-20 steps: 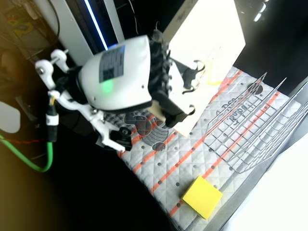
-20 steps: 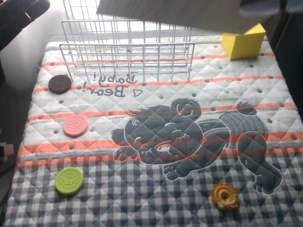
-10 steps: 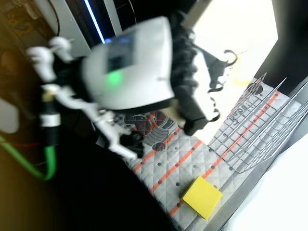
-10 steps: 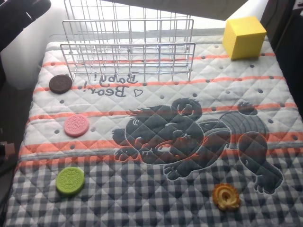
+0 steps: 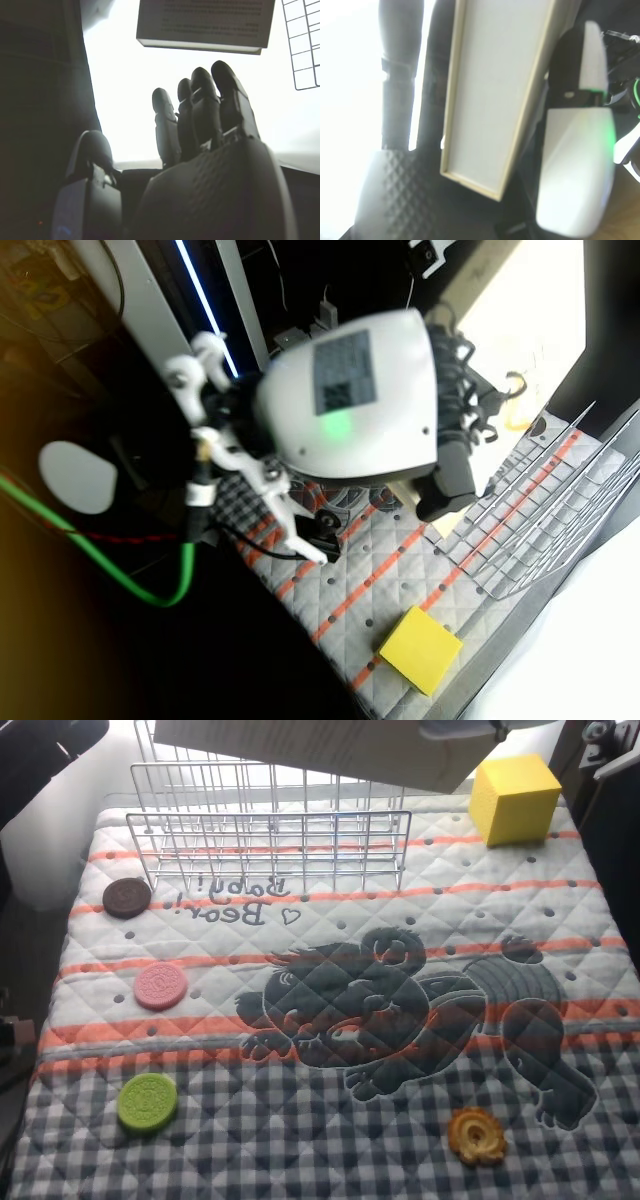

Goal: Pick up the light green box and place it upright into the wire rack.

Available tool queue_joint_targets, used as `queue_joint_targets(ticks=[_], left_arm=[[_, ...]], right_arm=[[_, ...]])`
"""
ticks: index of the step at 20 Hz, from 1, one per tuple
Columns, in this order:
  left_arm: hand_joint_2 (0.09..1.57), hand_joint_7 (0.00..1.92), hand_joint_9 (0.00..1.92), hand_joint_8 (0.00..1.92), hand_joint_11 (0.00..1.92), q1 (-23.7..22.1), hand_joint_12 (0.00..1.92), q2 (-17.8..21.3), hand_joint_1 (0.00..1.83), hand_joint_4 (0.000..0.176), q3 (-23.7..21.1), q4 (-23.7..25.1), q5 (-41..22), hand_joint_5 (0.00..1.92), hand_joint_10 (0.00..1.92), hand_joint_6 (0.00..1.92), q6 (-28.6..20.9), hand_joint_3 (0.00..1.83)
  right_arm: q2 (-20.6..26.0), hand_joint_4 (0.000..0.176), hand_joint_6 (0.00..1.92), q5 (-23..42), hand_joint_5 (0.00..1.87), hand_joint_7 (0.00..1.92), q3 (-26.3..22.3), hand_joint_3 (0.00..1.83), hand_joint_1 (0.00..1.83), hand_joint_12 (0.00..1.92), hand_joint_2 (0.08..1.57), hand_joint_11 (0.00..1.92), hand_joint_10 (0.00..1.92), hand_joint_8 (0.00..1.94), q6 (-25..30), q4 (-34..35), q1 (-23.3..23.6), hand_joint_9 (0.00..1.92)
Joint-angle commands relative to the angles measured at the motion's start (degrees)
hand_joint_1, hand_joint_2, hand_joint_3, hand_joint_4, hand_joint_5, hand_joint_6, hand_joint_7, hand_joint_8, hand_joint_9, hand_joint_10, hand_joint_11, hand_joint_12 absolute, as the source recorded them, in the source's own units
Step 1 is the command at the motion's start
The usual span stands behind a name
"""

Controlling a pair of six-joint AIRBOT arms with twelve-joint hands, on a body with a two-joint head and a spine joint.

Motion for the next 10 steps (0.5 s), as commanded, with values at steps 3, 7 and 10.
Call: queue_joint_targets(ticks=[3,7,10], left_arm=[[1.04,0.3,0.29,0.0,0.0,-0.7,0.55,-0.2,0.55,0.062,0.3,-1.0,-7.7,0.49,0.0,0.0,-0.4,0.0],[1.04,0.3,0.3,0.0,0.0,-0.7,0.54,-0.2,0.57,0.063,0.3,-1.3,-8.0,0.49,0.0,0.01,-0.4,0.0],[1.04,0.3,0.3,0.0,0.0,-0.7,0.55,-0.2,0.56,0.063,0.2,-1.3,-8.0,0.49,0.0,0.0,-0.4,0.0]], right_arm=[[-0.3,0.0,0.93,5.8,1.0,1.62,0.9,0.0,1.16,0.79,1.11,1.45,0.07,0.01,0.2,5.1,-1.3,1.74],[-1.0,0.0,0.93,5.1,1.01,1.56,1.6,0.0,1.16,0.72,1.11,1.41,0.04,0.0,0.2,5.9,-2.6,1.69],[-1.1,0.0,0.95,4.4,0.99,1.57,1.7,0.0,1.16,0.69,1.11,1.43,0.03,0.0,0.2,6.1,-3.3,1.7]])
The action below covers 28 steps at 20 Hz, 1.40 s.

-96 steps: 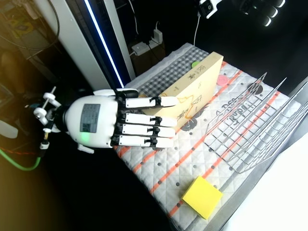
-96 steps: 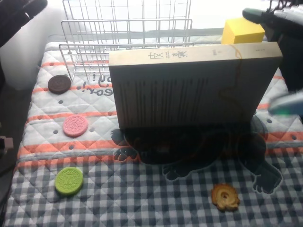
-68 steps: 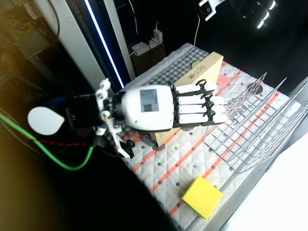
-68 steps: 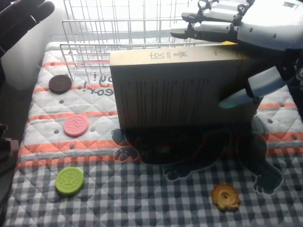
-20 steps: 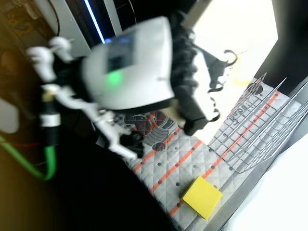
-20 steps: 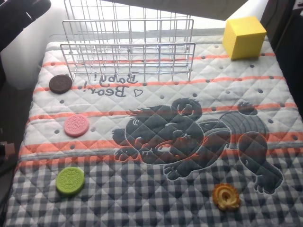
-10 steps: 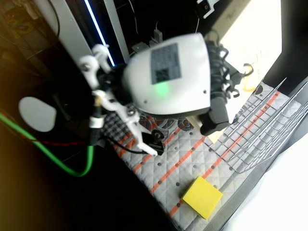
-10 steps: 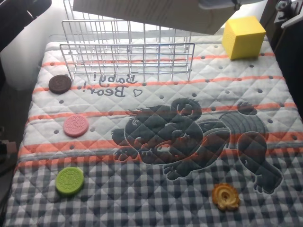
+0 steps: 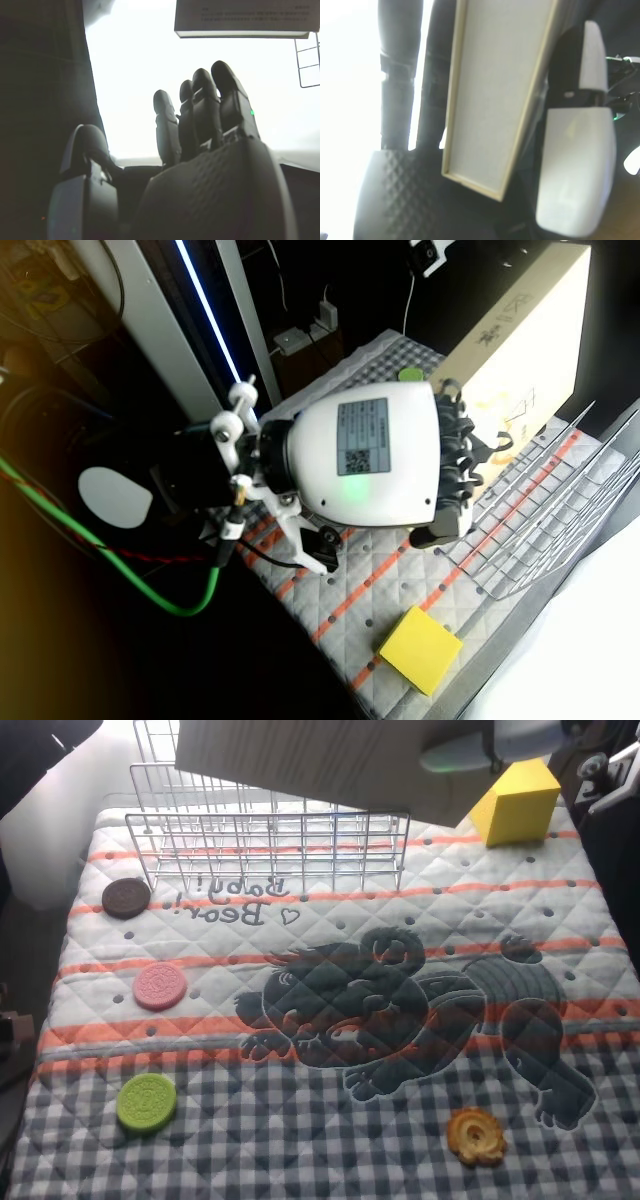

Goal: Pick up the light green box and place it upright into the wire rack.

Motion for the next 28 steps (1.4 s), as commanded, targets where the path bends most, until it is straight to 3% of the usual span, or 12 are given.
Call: queue_joint_targets(ticks=[1,5,6,7,13,18,19,20,24,28], left_arm=[[1.04,0.3,0.3,0.0,0.0,-0.7,0.55,-0.2,0.58,0.063,0.3,-1.0,-7.0,0.49,0.0,0.0,-0.4,0.0],[1.04,0.31,0.3,0.0,0.0,-0.7,0.59,-0.2,0.56,0.055,0.3,-1.0,-7.0,0.5,0.0,0.0,-0.4,0.0],[1.04,0.31,0.31,0.0,0.0,-0.7,0.59,-0.2,0.58,0.067,0.3,-1.0,-7.0,0.49,0.0,0.0,-0.4,0.0],[1.03,0.31,0.32,0.0,0.0,-0.7,0.59,-0.2,0.59,0.067,0.3,-1.0,-7.0,0.49,0.01,0.0,-0.4,0.0],[1.04,0.32,0.32,0.0,0.0,-0.9,0.58,-0.3,0.55,0.109,0.4,-0.8,-7.0,0.44,0.0,0.0,-0.4,0.0],[1.03,0.33,0.32,0.0,0.0,-1.0,0.59,-0.4,0.56,0.109,0.5,-0.7,-7.0,0.45,0.0,0.0,-0.4,0.0],[1.03,0.33,0.33,0.0,0.0,-1.0,0.56,-0.5,0.59,0.097,0.5,-0.7,-7.0,0.46,0.0,0.0,-0.4,0.0],[1.03,0.33,0.33,0.0,0.0,-1.1,0.56,-0.5,0.59,0.096,0.5,-0.7,-7.0,0.46,0.0,0.0,-0.4,0.0],[1.03,0.32,0.34,0.0,0.0,-1.3,0.6,-0.7,0.58,0.103,0.6,-0.5,-6.8,0.45,0.0,0.0,-0.4,0.0],[1.03,0.3,0.31,0.0,0.0,-1.5,0.63,-0.8,0.61,0.07,0.6,-0.3,-6.8,0.46,0.0,0.0,-0.4,0.0]], right_arm=[[0.1,0.0,0.96,5.6,0.98,1.57,0.5,0.0,1.16,0.65,1.12,1.45,0.03,0.0,0.3,2.5,0.1,1.71],[-1.0,0.0,0.93,4.6,1.0,1.58,1.5,0.0,1.16,0.65,1.11,1.48,0.03,0.01,0.3,2.7,-0.4,1.73],[-1.3,0.0,0.93,4.3,1.0,1.59,1.7,0.0,1.16,0.65,1.11,1.48,0.03,0.01,0.3,2.7,-0.5,1.73],[-1.6,0.0,0.94,4.1,1.0,1.58,2.0,0.0,1.16,0.65,1.11,1.48,0.03,0.0,0.3,2.6,-0.6,1.73],[-3.0,0.0,0.9,2.9,1.02,1.57,3.1,0.0,1.16,0.7,1.1,1.46,0.02,0.0,0.3,2.2,-0.6,1.72],[-3.9,0.0,0.95,2.3,0.99,1.59,3.5,0.0,1.16,0.86,1.11,1.43,0.02,0.01,0.3,1.5,-0.6,1.74],[-4.0,0.0,0.93,2.2,1.0,1.59,3.6,0.0,1.16,0.88,1.11,1.41,0.02,0.01,0.3,1.3,-0.6,1.74],[-4.2,0.0,0.96,2.1,0.98,1.58,3.7,0.0,1.16,0.89,1.12,1.41,0.02,0.0,0.3,1.2,-0.6,1.74],[-5.0,0.0,0.96,2.0,0.98,1.56,3.8,0.0,1.16,0.93,1.12,1.38,0.01,0.0,0.3,1.0,-0.6,1.71],[-5.7,0.0,0.96,2.1,0.98,1.55,3.9,0.0,1.15,0.87,1.12,1.4,0.01,0.0,0.3,1.0,-0.7,1.71]])
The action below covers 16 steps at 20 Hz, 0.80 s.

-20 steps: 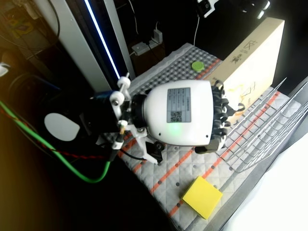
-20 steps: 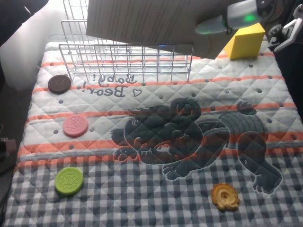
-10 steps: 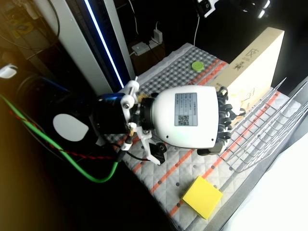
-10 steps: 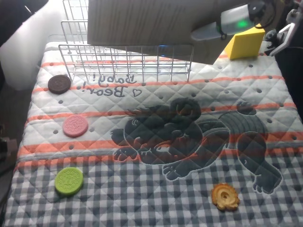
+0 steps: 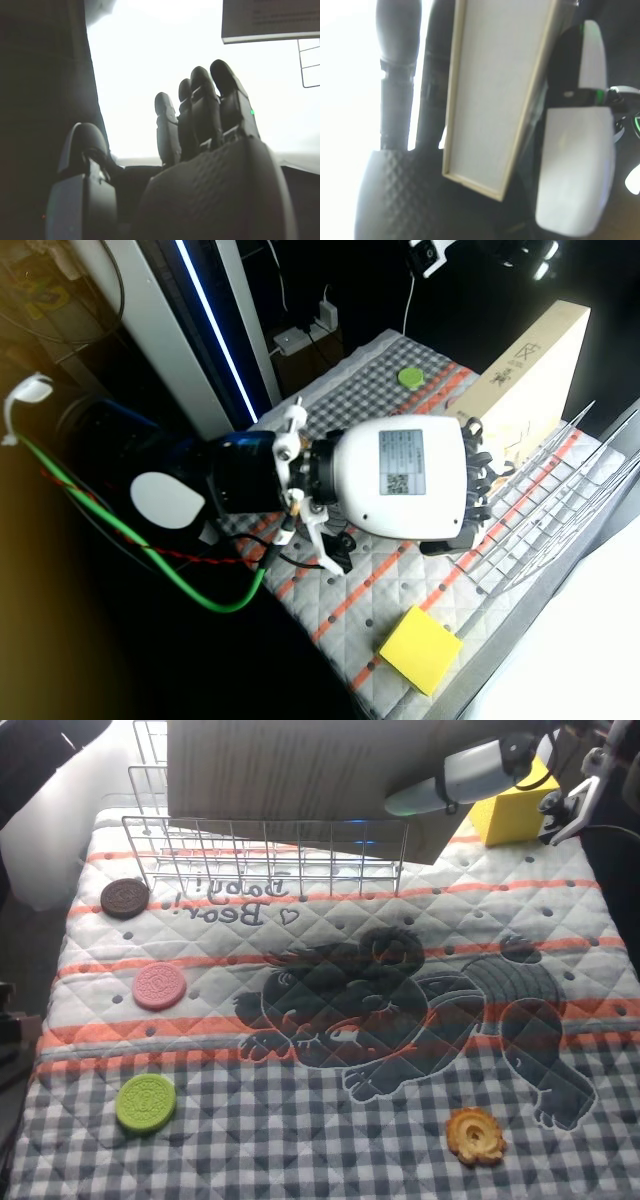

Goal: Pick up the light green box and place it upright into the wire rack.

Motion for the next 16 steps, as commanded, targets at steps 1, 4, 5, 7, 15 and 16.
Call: queue_joint_targets(ticks=[1,4,5,7,15,16], left_arm=[[1.03,0.3,0.31,0.0,0.0,-0.7,0.63,-0.1,0.61,0.07,0.4,-0.9,-6.9,0.46,0.0,0.0,-0.4,0.0],[1.02,0.31,0.33,0.0,0.0,-0.8,0.66,-0.1,0.58,0.061,0.4,-0.9,-6.9,0.47,0.0,0.0,-0.4,0.0],[1.02,0.31,0.33,0.0,0.0,-0.8,0.67,-0.1,0.59,0.052,0.4,-0.9,-6.9,0.48,0.0,0.0,-0.4,0.0],[1.02,0.3,0.33,0.0,0.0,-0.8,0.61,-0.2,0.61,0.067,0.5,-0.9,-6.8,0.47,0.0,0.0,-0.4,0.0],[1.03,0.29,0.32,0.0,0.0,-1.2,0.62,-0.5,0.59,0.09,0.7,-0.7,-6.7,0.45,0.0,0.0,-0.4,0.0],[1.02,0.29,0.32,0.0,0.0,-1.2,0.65,-0.6,0.6,0.084,0.8,-0.7,-6.7,0.46,0.0,0.0,-0.4,0.0]], right_arm=[[0.3,0.0,0.96,6.5,0.98,1.55,0.2,0.0,1.15,0.87,1.12,1.4,0.01,0.0,0.4,2.1,0.3,1.71],[0.2,0.0,1.08,6.5,0.91,1.43,0.3,0.0,1.13,0.95,1.15,1.23,0.0,0.0,0.4,2.1,0.0,1.57],[0.1,0.0,1.14,6.3,0.87,1.29,0.4,0.0,1.1,0.95,1.17,1.07,0.0,0.0,0.4,2.1,0.0,1.43],[-0.2,0.0,0.14,6.2,0.66,0.85,0.7,0.0,0.82,1.06,1.09,0.4,0.0,0.0,0.4,2.1,0.0,0.91],[-0.8,0.006,0.0,6.2,0.01,0.37,0.8,0.0,0.34,0.42,0.95,0.0,0.01,0.0,0.4,1.5,0.0,0.33],[-0.9,0.0,0.0,6.2,0.0,0.36,0.7,0.0,0.32,0.4,0.96,0.0,0.0,0.0,0.4,1.4,0.0,0.3]])
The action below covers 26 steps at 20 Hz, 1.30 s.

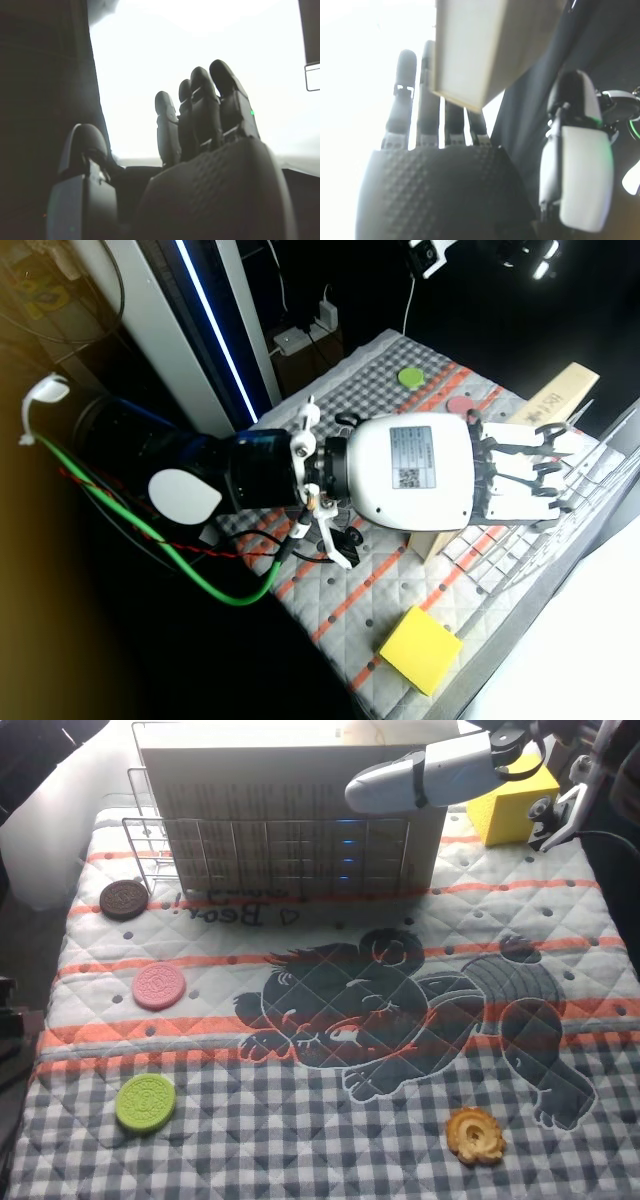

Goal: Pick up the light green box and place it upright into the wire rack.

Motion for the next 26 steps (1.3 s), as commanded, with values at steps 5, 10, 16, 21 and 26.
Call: queue_joint_targets(ticks=[5,10,16,21,26], left_arm=[[1.02,0.31,0.32,0.0,0.0,-0.7,0.61,-0.3,0.56,0.056,0.4,-0.7,-6.8,0.49,0.0,0.01,-0.4,0.0],[1.02,0.33,0.34,0.0,0.0,-0.6,0.7,-0.2,0.59,0.06,0.2,-1.2,-8.7,0.49,0.0,0.0,-0.4,0.0],[1.04,0.28,0.26,0.0,0.0,2.2,0.6,0.4,0.59,0.121,-1.2,-2.7,-14.1,0.4,0.0,0.0,-0.4,0.0],[1.02,0.28,0.24,0.0,0.0,3.9,0.45,0.3,0.76,0.038,-2.0,-4.1,-19.9,0.45,0.0,0.0,-0.4,0.0],[1.06,0.24,0.23,0.0,0.0,6.4,0.46,-1.2,0.64,0.042,-1.9,-4.8,-26.2,0.23,0.01,0.0,-0.4,0.0]], right_arm=[[1.2,0.033,0.0,6.8,0.0,0.21,-0.5,0.01,0.32,0.72,0.94,0.0,0.01,0.0,0.2,1.9,0.0,0.25],[7.7,0.107,0.0,14.9,0.0,0.09,-5.3,0.0,0.36,0.47,0.91,0.0,0.0,0.0,0.2,5.8,-2.6,0.08],[19.9,0.145,0.0,30.4,0.0,0.06,-18.6,0.01,0.42,0.0,0.97,0.0,0.0,0.0,0.2,14.6,-13.0,0.0],[24.3,0.136,0.0,43.7,0.0,0.08,-26.0,0.0,0.48,0.0,0.94,0.0,0.01,0.0,0.2,20.8,-26.4,0.06],[24.7,0.082,0.0,50.9,0.13,0.29,-29.0,0.0,0.47,0.06,1.02,0.23,0.01,0.0,0.2,26.7,-36.1,0.3]])
